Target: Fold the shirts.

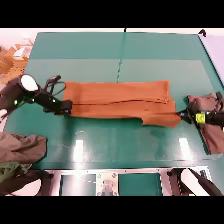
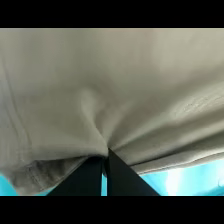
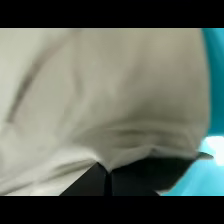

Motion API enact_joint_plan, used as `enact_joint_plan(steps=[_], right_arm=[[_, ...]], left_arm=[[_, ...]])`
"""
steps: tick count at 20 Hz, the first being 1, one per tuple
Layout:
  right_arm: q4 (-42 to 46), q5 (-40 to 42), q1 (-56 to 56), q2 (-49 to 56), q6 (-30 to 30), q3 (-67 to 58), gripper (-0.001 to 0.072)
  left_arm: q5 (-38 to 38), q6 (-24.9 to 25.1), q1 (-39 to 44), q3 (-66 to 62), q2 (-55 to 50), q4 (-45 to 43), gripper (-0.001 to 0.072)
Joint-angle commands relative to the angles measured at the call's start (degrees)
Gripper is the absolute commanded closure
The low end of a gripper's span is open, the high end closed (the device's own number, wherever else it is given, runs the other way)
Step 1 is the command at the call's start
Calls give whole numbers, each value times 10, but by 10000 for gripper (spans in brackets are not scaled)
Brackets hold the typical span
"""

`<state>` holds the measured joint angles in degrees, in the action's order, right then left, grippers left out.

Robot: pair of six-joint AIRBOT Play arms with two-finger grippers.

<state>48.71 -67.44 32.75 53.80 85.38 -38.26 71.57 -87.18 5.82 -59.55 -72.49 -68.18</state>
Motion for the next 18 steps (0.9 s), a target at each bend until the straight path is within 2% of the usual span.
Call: enact_joint_plan(steps=[1,6,9,10,11,12,13,15,16,18], right_arm=[[-39,59,-56,74,4,-87,697],[-54,117,-118,278,3,-235,697],[-65,159,-142,407,3,-319,697],[-76,161,-143,442,2,-347,696],[-87,155,-142,473,-2,-380,634],[-88,141,-138,492,-13,-410,451],[-88,122,-129,497,-35,-435,349],[-72,67,-97,496,-73,-482,323],[-60,28,-76,496,-95,-502,189],[-28,-28,-35,497,-125,-519,113]], left_arm=[[5,7,0,-102,-63,-4,688],[-49,7,0,-258,-226,14,687],[-128,7,0,-325,-312,42,685],[-161,6,0,-339,-329,48,548],[-195,5,-2,-345,-335,46,206],[-217,1,-5,-347,-334,41,5],[-213,0,-11,-360,-333,39,-4],[-153,0,-40,-407,-333,30,-5],[-118,-1,-56,-431,-333,31,-6],[-43,-20,-84,-469,-333,31,-5]])
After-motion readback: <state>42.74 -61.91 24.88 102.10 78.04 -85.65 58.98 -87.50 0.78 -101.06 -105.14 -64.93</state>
